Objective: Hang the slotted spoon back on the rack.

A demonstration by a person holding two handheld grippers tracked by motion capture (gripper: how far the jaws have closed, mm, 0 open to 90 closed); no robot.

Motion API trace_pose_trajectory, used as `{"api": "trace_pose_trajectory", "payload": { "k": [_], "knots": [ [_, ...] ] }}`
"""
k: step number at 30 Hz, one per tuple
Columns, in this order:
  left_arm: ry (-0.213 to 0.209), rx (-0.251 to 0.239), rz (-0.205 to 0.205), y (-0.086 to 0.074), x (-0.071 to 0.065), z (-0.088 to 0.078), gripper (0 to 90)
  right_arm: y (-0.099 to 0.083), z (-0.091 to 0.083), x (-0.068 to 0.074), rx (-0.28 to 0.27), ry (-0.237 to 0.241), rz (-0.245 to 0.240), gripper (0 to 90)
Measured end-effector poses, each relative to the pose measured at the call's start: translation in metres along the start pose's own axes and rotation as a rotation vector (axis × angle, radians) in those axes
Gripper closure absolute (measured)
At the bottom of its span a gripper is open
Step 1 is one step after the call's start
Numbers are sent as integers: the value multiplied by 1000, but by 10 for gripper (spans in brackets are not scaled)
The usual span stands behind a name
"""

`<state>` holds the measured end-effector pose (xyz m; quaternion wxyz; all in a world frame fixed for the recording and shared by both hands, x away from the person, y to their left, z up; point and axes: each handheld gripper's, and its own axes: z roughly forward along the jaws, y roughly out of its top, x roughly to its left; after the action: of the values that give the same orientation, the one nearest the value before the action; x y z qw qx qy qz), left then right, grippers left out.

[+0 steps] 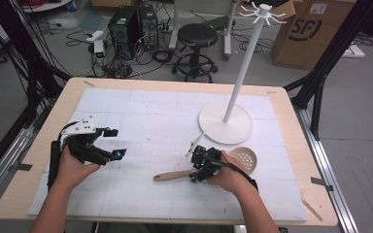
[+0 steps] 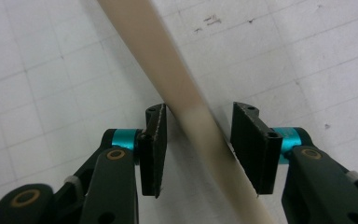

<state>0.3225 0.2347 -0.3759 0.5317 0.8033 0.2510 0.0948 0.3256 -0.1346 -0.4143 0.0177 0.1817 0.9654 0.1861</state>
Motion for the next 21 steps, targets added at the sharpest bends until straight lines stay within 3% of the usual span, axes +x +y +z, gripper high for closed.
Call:
{"api": "trace_pose_trajectory", "payload": {
  "k": [9, 13, 15, 21],
  "knots": [
    [2, 5, 3, 0, -1, 0, 165, 4, 0, 4, 29, -20, -51, 628],
    [4, 7, 1, 0, 0, 0, 166, 4, -1, 6, 32, -8, -76, 716],
    [5, 7, 1, 0, 0, 0, 166, 4, -1, 6, 34, -2, -73, 754],
    [7, 12, 6, -1, 0, 0, 167, 4, -1, 4, 25, 8, -60, 759]
  ]
}}
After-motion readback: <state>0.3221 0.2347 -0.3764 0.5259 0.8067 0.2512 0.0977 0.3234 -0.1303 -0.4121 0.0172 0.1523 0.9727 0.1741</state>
